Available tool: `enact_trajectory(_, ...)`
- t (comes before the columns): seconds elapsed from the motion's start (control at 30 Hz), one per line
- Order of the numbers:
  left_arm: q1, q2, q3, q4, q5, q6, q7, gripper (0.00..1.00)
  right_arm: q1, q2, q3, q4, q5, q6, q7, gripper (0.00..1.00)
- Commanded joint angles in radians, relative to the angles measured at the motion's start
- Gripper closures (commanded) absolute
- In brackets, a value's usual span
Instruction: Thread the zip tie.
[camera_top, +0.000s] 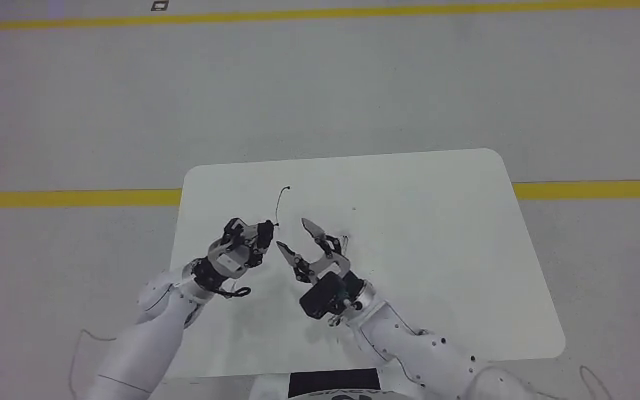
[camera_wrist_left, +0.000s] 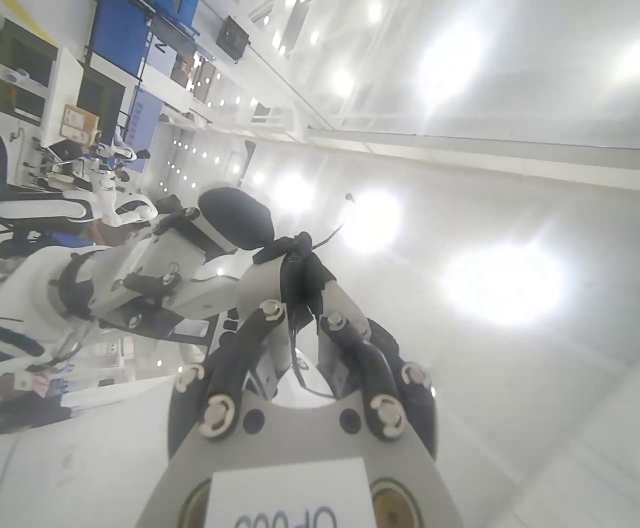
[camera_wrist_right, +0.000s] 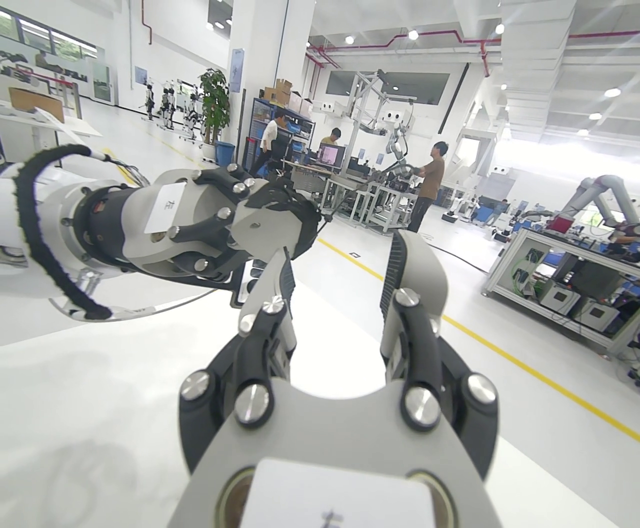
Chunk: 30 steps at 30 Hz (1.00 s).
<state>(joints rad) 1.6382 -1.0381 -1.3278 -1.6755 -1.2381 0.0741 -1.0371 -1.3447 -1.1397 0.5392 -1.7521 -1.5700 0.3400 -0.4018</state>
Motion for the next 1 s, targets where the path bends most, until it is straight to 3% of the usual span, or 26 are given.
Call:
enact_trajectory(0.0, 0.001, -0.001, 0.002, 0.001, -0.005, -0.001, 0.002, 1.0, 0.002, 0.0, -0.003, 0.0, 0.0, 0.0, 0.0, 0.63)
enact_trajectory(0.97, -0.001, -0.02, 0.042, 0.006, -0.056, -0.004, 0.02, 1.0, 0.016, 0.002, -0.011, 0.004, 0.0, 0.0, 0.009, 0.76)
